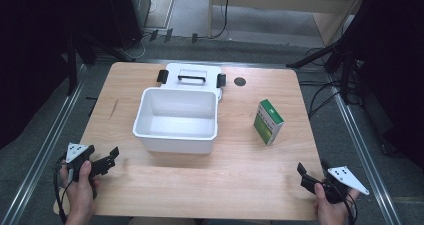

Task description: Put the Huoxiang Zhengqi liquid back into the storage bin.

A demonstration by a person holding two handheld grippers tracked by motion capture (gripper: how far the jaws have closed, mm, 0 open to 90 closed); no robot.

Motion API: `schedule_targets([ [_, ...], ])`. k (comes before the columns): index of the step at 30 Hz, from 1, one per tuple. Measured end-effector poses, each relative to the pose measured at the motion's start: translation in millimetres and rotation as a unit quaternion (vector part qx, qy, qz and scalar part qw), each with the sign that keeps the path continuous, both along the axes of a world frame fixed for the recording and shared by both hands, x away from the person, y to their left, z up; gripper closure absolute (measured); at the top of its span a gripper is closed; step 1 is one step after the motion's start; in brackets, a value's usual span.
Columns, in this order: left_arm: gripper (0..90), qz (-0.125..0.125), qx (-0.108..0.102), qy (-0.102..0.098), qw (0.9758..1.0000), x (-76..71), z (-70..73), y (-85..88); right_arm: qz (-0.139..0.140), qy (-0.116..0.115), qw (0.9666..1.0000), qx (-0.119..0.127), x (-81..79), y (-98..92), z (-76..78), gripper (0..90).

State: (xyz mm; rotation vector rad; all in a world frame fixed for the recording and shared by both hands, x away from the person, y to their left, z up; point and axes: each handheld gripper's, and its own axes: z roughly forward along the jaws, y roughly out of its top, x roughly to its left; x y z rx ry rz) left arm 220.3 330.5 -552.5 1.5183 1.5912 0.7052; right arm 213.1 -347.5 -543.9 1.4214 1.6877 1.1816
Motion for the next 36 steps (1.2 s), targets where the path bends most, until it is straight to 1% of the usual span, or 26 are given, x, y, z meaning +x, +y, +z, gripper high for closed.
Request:
schedule_targets([
  [4, 10.0, 0.0, -0.002, -0.001, 1.0, -0.3, 0.1, 0.1, -0.009, -0.005, 0.9999, 0.011, -0.4, -2.4, 0.1, 15.1],
  [5, 10.0, -0.002, -0.003, 0.0, 1.0, -0.4, 0.0, 0.3, -0.017, -0.006, 0.9995, 0.026, 0.2, -5.4, 0.5, 20.6],
  [6, 10.0, -0.001, -0.003, 0.0, 1.0, -0.3, 0.0, 0.0, -0.012, -0.009, 0.9993, 0.035, 0.6, -7.5, 0.5, 21.2],
  [7, 10.0, -0.001, -0.002, 0.001, 1.0, -0.3, 0.1, 0.0, -0.015, -0.011, 0.999, 0.041, 0.4, -8.6, 1.1, 22.6],
  [8, 10.0, -0.001, -0.001, 0.001, 1.0, -0.2, 0.1, 0.0, -0.019, -0.015, 0.9988, 0.043, 0.0, -9.8, 2.0, 23.5],
  [10, 10.0, 0.0, -0.001, 0.001, 1.0, -0.1, 0.0, -0.2, -0.018, -0.014, 0.9987, 0.044, -0.2, -11.8, 2.8, 23.5],
  [12, 10.0, -0.001, 0.0, 0.002, 1.0, 0.0, 0.0, -0.1, -0.018, -0.008, 0.9992, 0.035, -0.4, -11.2, 3.8, 21.7],
  [13, 10.0, -0.001, 0.0, 0.002, 1.0, 0.0, 0.0, -0.1, -0.018, -0.008, 0.9992, 0.035, -0.4, -11.2, 3.8, 21.7],
  [14, 10.0, -0.001, 0.0, 0.002, 1.0, 0.1, 0.0, 0.1, -0.003, -0.001, 0.9996, 0.027, 0.0, -9.6, 4.6, 18.6],
  [16, 10.0, -0.004, -0.001, 0.003, 1.0, 0.5, 0.1, 0.2, 0.026, 0.008, 0.9993, 0.025, 0.0, -6.7, 6.2, 17.6],
  [17, 10.0, -0.005, 0.0, 0.004, 1.0, 0.5, 0.2, 0.1, 0.034, 0.012, 0.9991, 0.021, 0.2, -4.3, 6.9, 17.2],
  [18, 10.1, -0.006, 0.002, 0.004, 1.0, 0.4, 0.3, 0.3, 0.038, 0.015, 0.999, 0.016, 0.8, -2.2, 7.8, 17.4],
  [20, 10.0, -0.007, 0.002, 0.003, 1.0, 0.2, 0.2, 0.2, 0.042, 0.018, 0.9988, 0.015, 1.5, -0.8, 8.4, 17.5],
  [21, 10.0, -0.007, 0.002, 0.002, 1.0, 0.2, 0.1, 0.3, 0.048, 0.028, 0.9984, 0.006, 4.0, 4.6, 10.4, 17.5],
  [23, 10.0, -0.006, 0.0, 0.002, 1.0, 0.2, 0.1, 0.1, 0.051, 0.038, 0.998, -0.007, 6.8, 8.8, 12.8, 17.2],
  [24, 10.0, -0.007, 0.001, 0.002, 1.0, 0.1, 0.1, 0.0, 0.055, 0.044, 0.9974, -0.014, 8.4, 11.5, 14.5, 16.9],
  [25, 10.1, -0.007, 0.001, 0.002, 1.0, 0.1, 0.1, -0.1, 0.055, 0.054, 0.9965, -0.033, 11.1, 15.6, 17.3, 16.9],
  [26, 10.1, -0.007, 0.001, 0.002, 1.0, 0.1, 0.1, -0.2, 0.055, 0.056, 0.996, -0.042, 12.0, 17.9, 19.2, 16.9],
  [28, 10.0, -0.007, 0.001, 0.003, 1.0, 0.2, 0.3, -0.4, 0.065, 0.058, 0.9949, -0.051, 14.7, 23.7, 24.5, 15.1],
  [29, 10.0, -0.007, 0.001, 0.003, 1.0, 0.2, 0.3, -0.4, 0.065, 0.058, 0.9949, -0.051, 14.7, 23.7, 24.5, 15.1],
  [30, 10.1, -0.008, 0.0, 0.001, 1.0, 0.2, 0.1, -0.1, 0.073, 0.068, 0.9932, -0.059, 18.0, 29.4, 28.7, 14.5],
  [31, 10.0, -0.008, -0.001, 0.0, 1.0, 0.2, 0.1, 0.0, 0.08, 0.073, 0.9922, -0.062, 19.2, 32.2, 30.7, 14.0],
  [33, 10.1, -0.008, -0.003, 0.0, 1.0, 0.2, 0.0, 0.3, 0.084, 0.086, 0.9903, -0.069, 21.9, 37.5, 34.5, 14.0],
  [34, 10.1, -0.008, -0.003, 0.0, 1.0, 0.2, 0.0, 0.3, 0.084, 0.086, 0.9903, -0.069, 21.9, 37.5, 34.5, 14.0],
  [35, 10.1, -0.008, -0.003, 0.0, 1.0, 0.2, 0.0, 0.4, 0.09, 0.094, 0.9888, -0.074, 24.4, 41.9, 37.5, 14.0],
  [36, 10.1, -0.008, -0.004, -0.001, 1.0, 0.1, 0.0, 0.4, 0.09, 0.094, 0.9888, -0.074, 24.4, 41.9, 37.5, 14.0],
])
